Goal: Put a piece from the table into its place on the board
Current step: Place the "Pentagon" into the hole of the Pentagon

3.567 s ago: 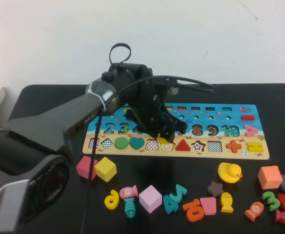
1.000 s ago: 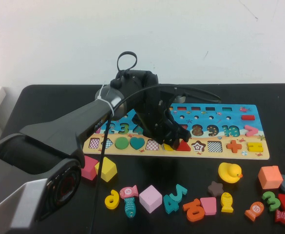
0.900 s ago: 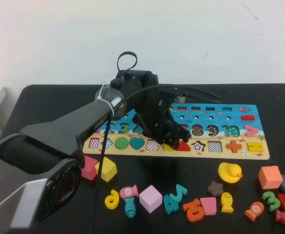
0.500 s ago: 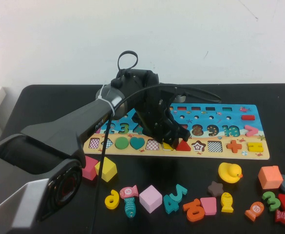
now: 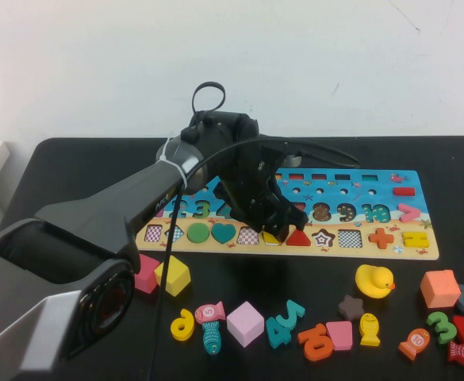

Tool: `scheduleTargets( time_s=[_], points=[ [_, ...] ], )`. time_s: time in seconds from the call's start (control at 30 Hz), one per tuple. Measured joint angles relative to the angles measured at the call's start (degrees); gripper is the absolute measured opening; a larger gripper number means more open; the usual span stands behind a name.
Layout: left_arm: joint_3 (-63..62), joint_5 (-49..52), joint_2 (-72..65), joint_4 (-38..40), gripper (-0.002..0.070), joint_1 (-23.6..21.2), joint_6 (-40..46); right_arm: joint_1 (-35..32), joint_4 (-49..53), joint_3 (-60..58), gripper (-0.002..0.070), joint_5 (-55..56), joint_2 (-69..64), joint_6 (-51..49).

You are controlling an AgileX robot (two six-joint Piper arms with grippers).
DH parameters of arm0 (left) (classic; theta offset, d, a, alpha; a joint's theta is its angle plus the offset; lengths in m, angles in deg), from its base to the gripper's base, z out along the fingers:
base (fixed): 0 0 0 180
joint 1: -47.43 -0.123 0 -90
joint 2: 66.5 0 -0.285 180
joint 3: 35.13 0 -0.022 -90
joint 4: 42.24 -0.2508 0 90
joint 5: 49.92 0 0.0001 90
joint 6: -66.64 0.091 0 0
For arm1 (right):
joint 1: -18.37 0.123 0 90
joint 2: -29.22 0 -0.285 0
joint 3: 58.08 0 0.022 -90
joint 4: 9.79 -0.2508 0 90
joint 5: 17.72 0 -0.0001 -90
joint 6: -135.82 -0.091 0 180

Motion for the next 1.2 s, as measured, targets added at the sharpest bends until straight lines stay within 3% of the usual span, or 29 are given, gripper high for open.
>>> scheduleTargets(
  time_s=[1.2],
  points=[
    [0.00, 0.27, 0.00, 0.76, 0.0319, 0.00, -1.64, 0.00, 0.00, 0.00, 0.0018, 0.00, 0.00, 0.00]
  ],
)
